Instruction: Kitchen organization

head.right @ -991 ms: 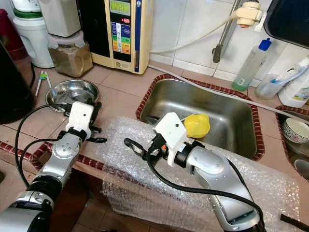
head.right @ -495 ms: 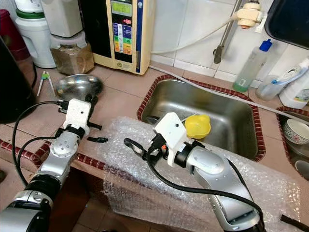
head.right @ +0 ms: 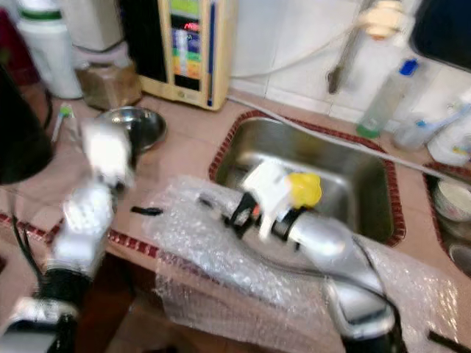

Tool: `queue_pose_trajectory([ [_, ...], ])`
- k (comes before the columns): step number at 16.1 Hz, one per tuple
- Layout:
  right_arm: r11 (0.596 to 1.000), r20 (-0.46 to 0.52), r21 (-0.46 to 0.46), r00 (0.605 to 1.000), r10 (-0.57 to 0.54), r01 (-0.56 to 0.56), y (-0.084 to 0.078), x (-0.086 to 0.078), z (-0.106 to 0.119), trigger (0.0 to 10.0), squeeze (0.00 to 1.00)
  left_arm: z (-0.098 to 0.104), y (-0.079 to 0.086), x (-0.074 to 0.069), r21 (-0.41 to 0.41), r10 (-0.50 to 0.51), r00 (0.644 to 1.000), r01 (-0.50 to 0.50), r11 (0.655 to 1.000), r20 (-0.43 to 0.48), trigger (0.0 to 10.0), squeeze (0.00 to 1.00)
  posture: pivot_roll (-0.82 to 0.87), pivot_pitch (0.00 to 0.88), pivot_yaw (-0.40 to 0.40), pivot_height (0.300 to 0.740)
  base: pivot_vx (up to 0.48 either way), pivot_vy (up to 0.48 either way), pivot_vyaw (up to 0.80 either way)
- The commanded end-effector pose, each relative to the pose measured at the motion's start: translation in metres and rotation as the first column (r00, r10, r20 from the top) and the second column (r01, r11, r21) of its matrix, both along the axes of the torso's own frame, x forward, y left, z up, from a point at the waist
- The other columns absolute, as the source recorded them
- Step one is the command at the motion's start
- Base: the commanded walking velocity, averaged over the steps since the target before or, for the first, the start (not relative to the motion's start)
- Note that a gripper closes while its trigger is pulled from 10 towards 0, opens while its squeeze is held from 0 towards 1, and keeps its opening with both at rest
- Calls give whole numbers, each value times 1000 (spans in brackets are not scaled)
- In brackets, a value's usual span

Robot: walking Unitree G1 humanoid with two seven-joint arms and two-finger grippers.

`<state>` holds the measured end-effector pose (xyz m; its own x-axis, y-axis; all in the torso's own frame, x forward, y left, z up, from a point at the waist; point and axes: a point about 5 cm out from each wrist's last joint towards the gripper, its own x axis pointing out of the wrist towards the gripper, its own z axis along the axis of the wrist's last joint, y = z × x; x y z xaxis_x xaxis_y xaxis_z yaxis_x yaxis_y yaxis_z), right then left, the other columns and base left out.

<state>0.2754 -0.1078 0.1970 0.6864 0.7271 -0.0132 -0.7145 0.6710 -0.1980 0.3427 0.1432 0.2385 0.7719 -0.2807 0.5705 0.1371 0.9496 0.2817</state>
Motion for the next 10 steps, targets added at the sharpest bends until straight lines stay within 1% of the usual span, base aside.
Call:
queue_pose_trajectory([
  [1,1000,17,3,1000,-23,23,-5,1,2,10000,0,6,0,-2,-17,-26,1000,26,1000,2,0,0,-5,52,-86,740,0,0,0],
  [2,999,22,3,999,-37,37,-7,2,3,10000,0,9,-2,-2,-31,-53,999,52,998,-7,0,0,-5,54,-86,740,0,0,0],
  [3,998,37,3,997,-66,66,-9,5,4,10000,0,9,-6,-2,-72,-104,994,101,992,-43,0,0,-5,53,-88,740,0,0,0],
  [4,996,46,7,995,-85,84,-11,7,5,10000,0,10,-9,-2,-91,-135,989,129,987,-63,0,0,-6,54,-89,740,0,0,0],
  [5,995,54,11,994,-96,95,-13,10,6,10000,0,12,-11,-7,-96,-176,980,167,981,-93,0,0,-7,55,-90,740,0,0,0],
  [6,994,63,12,992,-107,107,-15,12,7,10000,0,14,-11,-8,-102,-193,977,183,978,-92,0,0,-7,55,-92,740,0,0,0],
  [7,992,70,22,990,-125,124,-17,14,9,10000,0,15,-11,-8,-138,-214,971,199,970,-106,0,0,-7,54,-94,740,0,0,0],
  [8,992,72,24,989,-128,127,-18,15,10,10000,0,15,-11,-8,-148,-218,970,201,968,-110,0,0,-7,54,-93,740,0,0,0],
  [9,987,84,29,984,-158,156,-20,18,12,10000,0,8,-15,-8,-199,-269,950,237,951,-156,0,0,-8,54,-93,740,0,0,0],
  [10,982,91,37,978,-188,185,-23,22,13,10000,0,4,-21,-10,-225,-316,930,272,936,-190,0,0,-9,53,-93,740,0,0,0],
])
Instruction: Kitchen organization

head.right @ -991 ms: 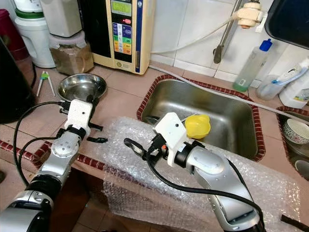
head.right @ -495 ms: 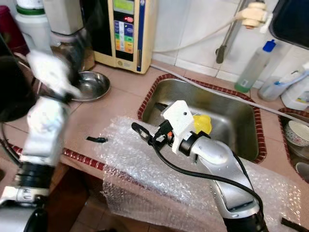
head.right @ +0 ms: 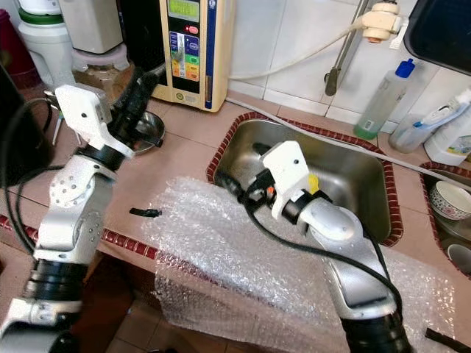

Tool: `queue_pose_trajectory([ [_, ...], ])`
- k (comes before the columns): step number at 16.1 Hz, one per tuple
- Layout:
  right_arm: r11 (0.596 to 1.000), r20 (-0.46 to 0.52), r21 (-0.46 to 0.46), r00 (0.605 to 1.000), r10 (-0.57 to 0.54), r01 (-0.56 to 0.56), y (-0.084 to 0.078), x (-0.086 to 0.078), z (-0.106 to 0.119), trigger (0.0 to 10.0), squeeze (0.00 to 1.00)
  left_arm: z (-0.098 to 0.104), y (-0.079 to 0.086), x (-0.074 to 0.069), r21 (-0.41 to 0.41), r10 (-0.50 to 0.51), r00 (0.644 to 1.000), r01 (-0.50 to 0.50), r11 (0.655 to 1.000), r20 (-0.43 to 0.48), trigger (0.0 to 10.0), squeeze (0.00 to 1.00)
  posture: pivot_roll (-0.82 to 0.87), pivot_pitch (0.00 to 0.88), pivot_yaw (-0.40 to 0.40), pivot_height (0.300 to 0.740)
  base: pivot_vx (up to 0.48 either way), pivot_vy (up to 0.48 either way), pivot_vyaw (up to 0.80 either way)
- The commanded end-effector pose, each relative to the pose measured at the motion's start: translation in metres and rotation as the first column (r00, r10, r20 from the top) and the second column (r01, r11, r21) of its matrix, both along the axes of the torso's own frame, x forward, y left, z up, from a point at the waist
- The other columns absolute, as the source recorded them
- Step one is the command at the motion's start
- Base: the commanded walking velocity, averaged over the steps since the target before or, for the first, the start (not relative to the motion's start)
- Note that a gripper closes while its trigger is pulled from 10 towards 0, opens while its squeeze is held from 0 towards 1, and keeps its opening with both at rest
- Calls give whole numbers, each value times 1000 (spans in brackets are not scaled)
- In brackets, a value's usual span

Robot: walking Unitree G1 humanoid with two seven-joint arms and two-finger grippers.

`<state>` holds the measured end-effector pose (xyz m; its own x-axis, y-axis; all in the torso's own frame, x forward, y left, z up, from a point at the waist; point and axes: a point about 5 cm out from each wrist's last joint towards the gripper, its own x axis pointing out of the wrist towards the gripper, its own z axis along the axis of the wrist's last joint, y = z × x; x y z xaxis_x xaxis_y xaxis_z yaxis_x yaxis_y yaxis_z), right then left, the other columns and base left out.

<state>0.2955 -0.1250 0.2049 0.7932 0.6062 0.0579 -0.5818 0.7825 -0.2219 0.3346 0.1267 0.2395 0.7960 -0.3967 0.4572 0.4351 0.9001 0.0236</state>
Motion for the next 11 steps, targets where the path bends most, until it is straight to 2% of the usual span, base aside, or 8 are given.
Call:
queue_pose_trajectory([
  [1,994,24,63,996,-89,87,-11,8,8,10000,0,-3,-15,-8,-21,-119,992,118,993,-41,0,0,-9,54,-93,740,0,0,0],
  [2,988,13,104,993,-117,115,-14,11,10,10000,0,-4,-19,-10,-26,-144,988,143,989,-51,0,0,-9,54,-93,740,0,0,0],
  [4,920,-92,330,977,-192,212,-24,22,15,10000,0,-13,-35,-18,-44,-260,960,257,965,-101,0,0,-8,55,-93,740,0,0,0],
  [5,856,-158,453,967,-199,250,-27,28,17,10000,0,-18,-44,-24,-52,-323,939,319,946,-122,0,0,-9,57,-92,740,0,0,0],
  [7,768,-230,574,956,-182,285,-28,34,18,10000,0,-20,-55,-31,-93,-403,903,393,915,-151,0,0,-8,58,-92,740,0,0,0],
  [8,677,-310,662,940,-145,323,-26,39,15,10000,0,-20,-61,-34,-96,-433,888,422,901,-153,0,0,-8,59,-92,740,0,0,0],
  [10,565,-386,739,918,-92,367,-23,44,13,10000,0,-19,-65,-38,-95,-463,874,453,886,-147,0,0,-6,61,-92,740,0,0,0],
  [11,544,-406,747,910,-81,382,-21,47,13,10000,0,-19,-66,-38,-94,-461,875,451,887,-148,0,0,-6,62,-91,740,0,0,0],
])
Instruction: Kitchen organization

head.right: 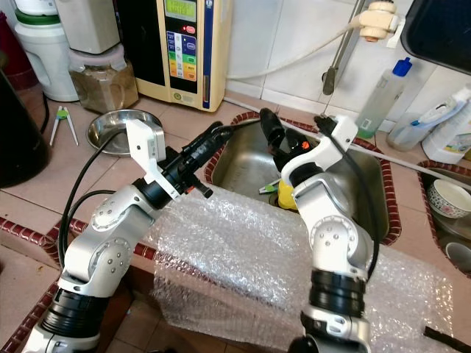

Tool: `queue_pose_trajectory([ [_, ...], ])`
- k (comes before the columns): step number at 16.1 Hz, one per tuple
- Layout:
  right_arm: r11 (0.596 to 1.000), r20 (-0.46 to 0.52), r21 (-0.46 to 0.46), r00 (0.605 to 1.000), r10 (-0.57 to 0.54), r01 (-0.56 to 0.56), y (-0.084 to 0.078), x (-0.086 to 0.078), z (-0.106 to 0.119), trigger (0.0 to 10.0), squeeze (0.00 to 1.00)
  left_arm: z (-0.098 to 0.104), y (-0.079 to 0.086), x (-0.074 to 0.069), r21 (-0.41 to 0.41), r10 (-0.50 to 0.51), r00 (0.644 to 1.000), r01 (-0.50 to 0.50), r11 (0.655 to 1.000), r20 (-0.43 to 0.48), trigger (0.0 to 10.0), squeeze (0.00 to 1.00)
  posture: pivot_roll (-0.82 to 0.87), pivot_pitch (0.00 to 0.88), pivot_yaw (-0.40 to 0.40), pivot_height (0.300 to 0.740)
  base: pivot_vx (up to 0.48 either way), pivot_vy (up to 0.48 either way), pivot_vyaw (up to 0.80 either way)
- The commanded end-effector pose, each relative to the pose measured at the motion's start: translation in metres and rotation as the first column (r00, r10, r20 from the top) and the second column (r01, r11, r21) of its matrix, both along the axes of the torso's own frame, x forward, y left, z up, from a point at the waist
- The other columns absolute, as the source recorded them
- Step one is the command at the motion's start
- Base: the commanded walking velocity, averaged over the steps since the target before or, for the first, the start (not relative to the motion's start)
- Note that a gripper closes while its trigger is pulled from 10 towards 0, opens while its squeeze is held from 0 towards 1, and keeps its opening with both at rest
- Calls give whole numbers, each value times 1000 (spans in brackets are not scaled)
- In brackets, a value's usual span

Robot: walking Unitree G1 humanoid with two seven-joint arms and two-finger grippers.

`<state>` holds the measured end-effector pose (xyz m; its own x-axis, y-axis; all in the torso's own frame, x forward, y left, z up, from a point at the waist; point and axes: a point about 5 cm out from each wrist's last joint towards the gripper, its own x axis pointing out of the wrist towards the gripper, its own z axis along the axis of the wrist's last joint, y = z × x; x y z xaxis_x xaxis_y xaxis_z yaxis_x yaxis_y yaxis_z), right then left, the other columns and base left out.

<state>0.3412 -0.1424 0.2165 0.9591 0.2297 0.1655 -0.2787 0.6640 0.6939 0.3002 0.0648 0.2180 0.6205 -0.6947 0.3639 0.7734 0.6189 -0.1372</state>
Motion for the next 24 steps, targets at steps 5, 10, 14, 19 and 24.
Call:
queue_pose_trajectory([
  [5,982,-65,176,994,88,-76,25,9,9,10000,0,-1,-8,-6,32,-35,999,34,999,20,0,0,-4,61,-91,740,0,0,0],
  [10,965,-76,233,987,138,-117,38,9,12,0,0,-2,-11,-8,41,-39,999,38,998,25,0,0,-2,58,-94,740,0,0,0],
  [14,966,-90,242,990,111,-87,32,12,14,0,0,-3,-11,-7,49,-35,999,33,998,30,0,0,-7,63,-97,740,0,0,0],
  [19,967,-79,244,993,93,-71,26,14,20,0,0,-6,-10,-8,60,-25,999,23,998,31,0,0,-9,62,-99,740,0,0,0],
  [24,967,-69,241,993,99,-80,27,14,23,0,0,-7,-10,-6,67,-14,999,11,998,35,0,0,-10,65,-99,740,0,0,0],
])
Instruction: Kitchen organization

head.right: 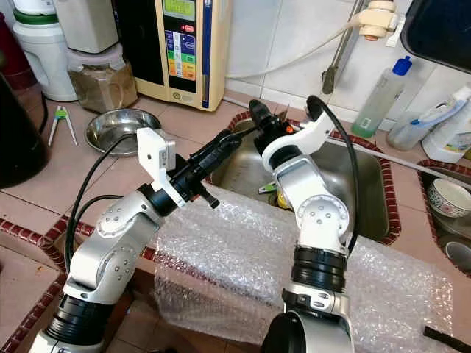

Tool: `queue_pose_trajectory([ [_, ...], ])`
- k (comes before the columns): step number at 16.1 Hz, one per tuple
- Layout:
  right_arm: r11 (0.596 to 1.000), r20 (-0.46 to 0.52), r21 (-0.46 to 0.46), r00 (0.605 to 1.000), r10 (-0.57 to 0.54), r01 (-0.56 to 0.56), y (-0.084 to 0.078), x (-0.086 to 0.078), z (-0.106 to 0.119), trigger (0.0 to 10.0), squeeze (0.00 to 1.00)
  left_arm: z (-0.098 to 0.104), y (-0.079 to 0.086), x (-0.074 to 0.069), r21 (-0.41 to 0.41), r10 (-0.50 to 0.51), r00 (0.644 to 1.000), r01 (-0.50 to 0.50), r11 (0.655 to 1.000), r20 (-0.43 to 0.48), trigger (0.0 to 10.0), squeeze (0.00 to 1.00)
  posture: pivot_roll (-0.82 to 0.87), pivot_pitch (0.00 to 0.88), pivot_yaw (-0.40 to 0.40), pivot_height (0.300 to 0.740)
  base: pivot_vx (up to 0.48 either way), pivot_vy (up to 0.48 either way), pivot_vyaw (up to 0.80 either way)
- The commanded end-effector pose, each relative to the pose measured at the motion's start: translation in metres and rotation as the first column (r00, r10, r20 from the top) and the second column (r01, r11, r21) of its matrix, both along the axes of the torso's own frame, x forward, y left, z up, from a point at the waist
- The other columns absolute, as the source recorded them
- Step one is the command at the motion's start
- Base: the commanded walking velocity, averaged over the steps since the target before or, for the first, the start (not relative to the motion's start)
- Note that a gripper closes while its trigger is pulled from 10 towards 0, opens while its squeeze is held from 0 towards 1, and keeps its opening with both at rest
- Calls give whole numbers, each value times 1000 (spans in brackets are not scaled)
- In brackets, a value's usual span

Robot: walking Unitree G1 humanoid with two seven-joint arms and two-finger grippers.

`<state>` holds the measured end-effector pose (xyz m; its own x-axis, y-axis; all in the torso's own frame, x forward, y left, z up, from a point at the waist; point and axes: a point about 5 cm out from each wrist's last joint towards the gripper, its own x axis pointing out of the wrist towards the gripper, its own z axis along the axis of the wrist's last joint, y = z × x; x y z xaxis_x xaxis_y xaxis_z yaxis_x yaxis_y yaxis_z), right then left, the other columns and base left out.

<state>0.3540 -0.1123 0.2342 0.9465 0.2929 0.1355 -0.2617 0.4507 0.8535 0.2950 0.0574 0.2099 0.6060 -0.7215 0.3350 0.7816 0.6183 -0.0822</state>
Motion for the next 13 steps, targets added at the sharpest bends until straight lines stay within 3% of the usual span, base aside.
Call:
queue_pose_trajectory([
  [1,1000,14,2,1000,-18,18,-4,1,6,0,0,1,-2,-1,7,1,1000,-1,1000,13,0,0,-10,65,-99,740,0,0,0],
  [13,998,7,-24,998,-66,66,-14,3,2,0,0,-4,17,13,65,169,985,-172,983,43,0,0,-1,62,-94,740,0,0,0],
])
